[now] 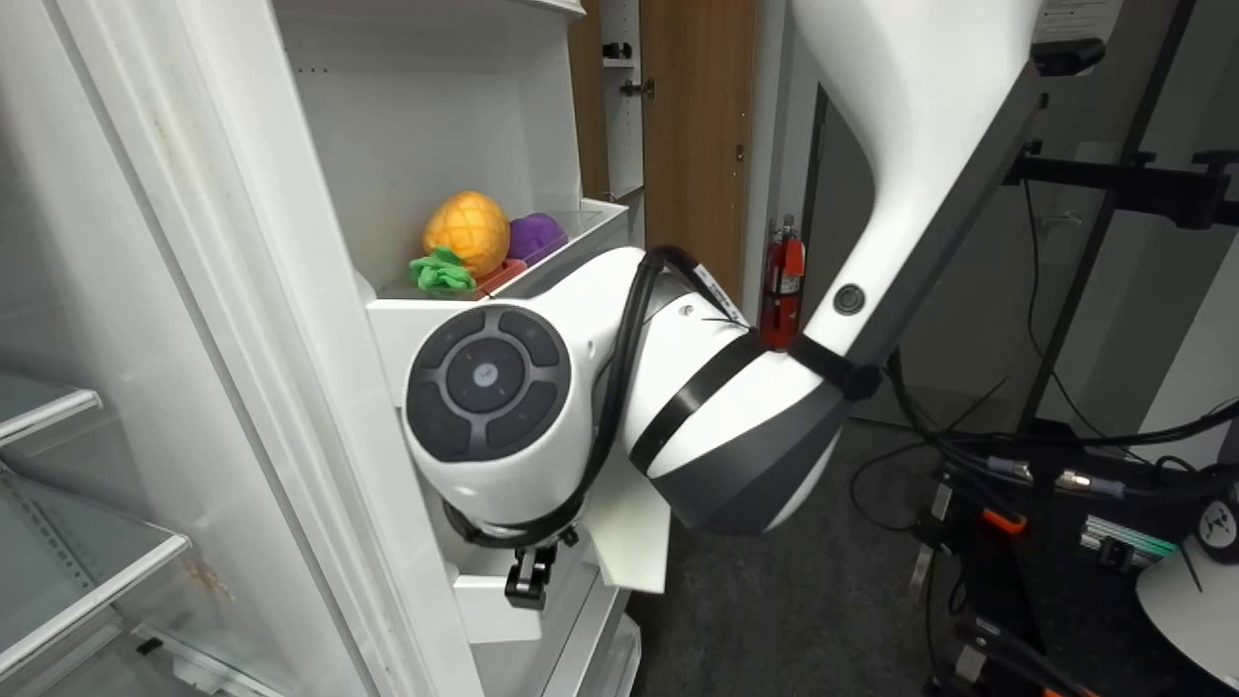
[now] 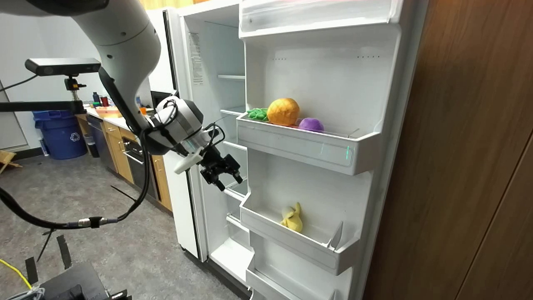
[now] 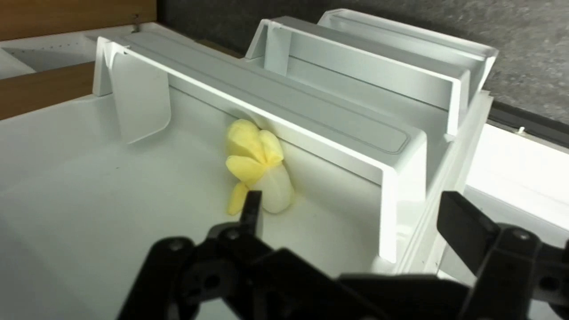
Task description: Move the yellow object to the lower compartment.
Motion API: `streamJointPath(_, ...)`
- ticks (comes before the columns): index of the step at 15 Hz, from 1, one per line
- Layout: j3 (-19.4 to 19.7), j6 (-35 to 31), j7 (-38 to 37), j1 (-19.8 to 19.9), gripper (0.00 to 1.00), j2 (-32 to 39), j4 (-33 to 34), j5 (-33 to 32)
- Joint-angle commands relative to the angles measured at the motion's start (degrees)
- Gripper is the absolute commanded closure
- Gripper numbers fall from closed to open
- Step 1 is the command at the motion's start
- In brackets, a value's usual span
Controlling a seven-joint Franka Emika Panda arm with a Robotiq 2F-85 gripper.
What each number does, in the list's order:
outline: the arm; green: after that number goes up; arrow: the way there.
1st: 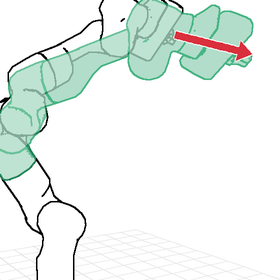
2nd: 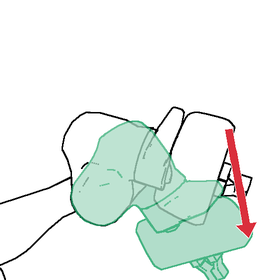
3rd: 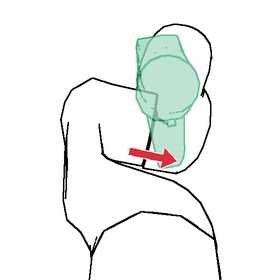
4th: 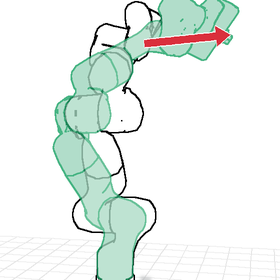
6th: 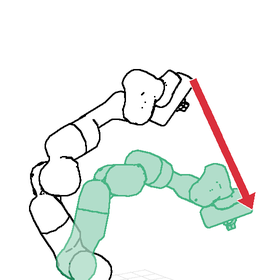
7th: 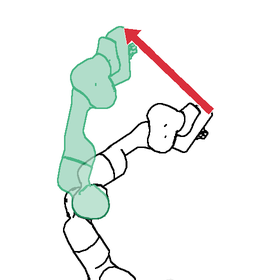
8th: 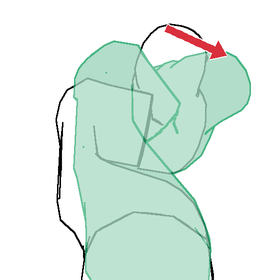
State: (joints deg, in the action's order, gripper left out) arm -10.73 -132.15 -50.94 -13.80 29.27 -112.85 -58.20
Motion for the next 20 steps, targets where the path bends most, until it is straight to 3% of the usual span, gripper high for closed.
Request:
streamJointPath(1,-0.84,-1.97,7.03,1.49,0.00,-6.00,-3.68,11.14)
streamJointPath(9,1.09,-0.75,19.92,-0.25,0.00,-14.35,-3.98,30.79)
streamJointPath(20,0.51,-5.33,20.73,-3.51,0.00,-16.96,0.13,35.37)
